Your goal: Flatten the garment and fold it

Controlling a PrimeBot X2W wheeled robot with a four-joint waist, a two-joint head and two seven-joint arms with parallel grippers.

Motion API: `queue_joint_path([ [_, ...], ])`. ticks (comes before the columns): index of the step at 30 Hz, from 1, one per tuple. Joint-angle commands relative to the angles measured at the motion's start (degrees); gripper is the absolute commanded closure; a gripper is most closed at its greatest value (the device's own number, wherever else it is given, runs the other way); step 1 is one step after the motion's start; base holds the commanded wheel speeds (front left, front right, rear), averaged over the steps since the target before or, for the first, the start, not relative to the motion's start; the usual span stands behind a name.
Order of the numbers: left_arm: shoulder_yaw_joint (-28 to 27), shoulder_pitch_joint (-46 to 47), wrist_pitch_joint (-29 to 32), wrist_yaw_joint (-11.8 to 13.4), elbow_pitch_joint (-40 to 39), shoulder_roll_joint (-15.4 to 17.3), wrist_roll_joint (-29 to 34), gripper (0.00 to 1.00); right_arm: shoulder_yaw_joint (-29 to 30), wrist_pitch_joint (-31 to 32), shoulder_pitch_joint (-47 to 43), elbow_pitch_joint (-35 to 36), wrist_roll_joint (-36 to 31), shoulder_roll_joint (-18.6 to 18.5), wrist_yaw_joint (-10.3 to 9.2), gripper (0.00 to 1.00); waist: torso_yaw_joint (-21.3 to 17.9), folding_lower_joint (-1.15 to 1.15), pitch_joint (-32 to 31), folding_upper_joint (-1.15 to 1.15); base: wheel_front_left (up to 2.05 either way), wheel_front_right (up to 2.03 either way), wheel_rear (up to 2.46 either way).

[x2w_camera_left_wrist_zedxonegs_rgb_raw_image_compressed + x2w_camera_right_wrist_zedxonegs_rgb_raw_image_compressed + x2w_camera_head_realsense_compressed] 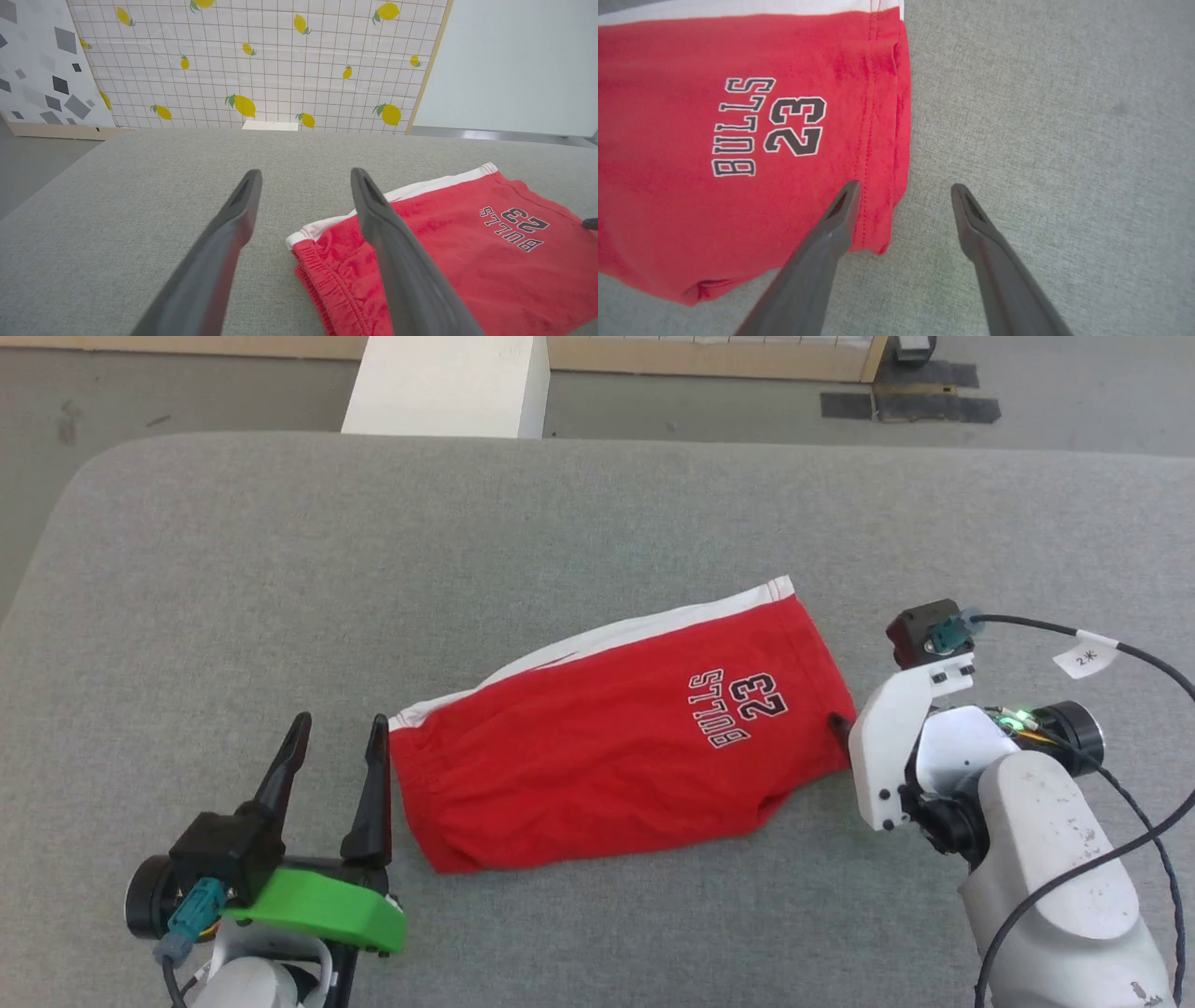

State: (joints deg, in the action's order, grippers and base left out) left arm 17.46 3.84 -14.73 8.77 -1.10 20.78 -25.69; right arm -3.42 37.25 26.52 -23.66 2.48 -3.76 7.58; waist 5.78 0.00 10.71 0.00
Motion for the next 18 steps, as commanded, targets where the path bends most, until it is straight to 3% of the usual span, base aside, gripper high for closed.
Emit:
queue_joint_path([
  [1,-0.2,-0.4,-0.3,-0.5,0.0,-0.6,0.3,0.00,0.2,0.5,-0.3,0.0,-0.9,0.3,-0.09,0.00,1.3,0.00,1.4,0.00,0.00,0.00,0.00],
  [8,0.3,1.0,0.0,-1.7,0.9,-1.1,-0.2,0.00,0.6,1.0,0.9,-3.5,-3.7,0.7,-0.09,0.00,3.1,0.00,3.9,0.00,0.00,0.00,0.00],
  [9,0.5,1.3,1.5,-1.6,0.3,-1.1,-0.7,0.00,0.6,1.4,1.4,-5.3,-3.6,0.8,-0.09,0.53,3.4,0.00,4.3,0.00,0.00,0.00,0.00],
  [11,0.6,1.4,3.5,-1.2,-0.4,-1.1,-1.2,0.00,0.2,1.6,1.7,-6.0,-3.1,0.8,-0.09,1.00,3.4,0.00,4.3,0.00,0.00,0.00,0.00],
  [15,1.3,0.9,10.5,0.4,-2.4,-0.5,-2.5,0.00,-0.5,1.9,1.9,-6.5,-1.8,0.8,-0.09,1.00,2.8,0.00,3.6,0.00,0.00,0.00,0.00],
  [18,2.2,0.2,19.3,2.4,-4.6,0.3,-3.9,0.00,-0.5,1.6,2.1,-6.2,-1.0,0.8,-0.09,1.00,2.1,0.00,2.8,0.00,0.00,0.00,0.00],
])
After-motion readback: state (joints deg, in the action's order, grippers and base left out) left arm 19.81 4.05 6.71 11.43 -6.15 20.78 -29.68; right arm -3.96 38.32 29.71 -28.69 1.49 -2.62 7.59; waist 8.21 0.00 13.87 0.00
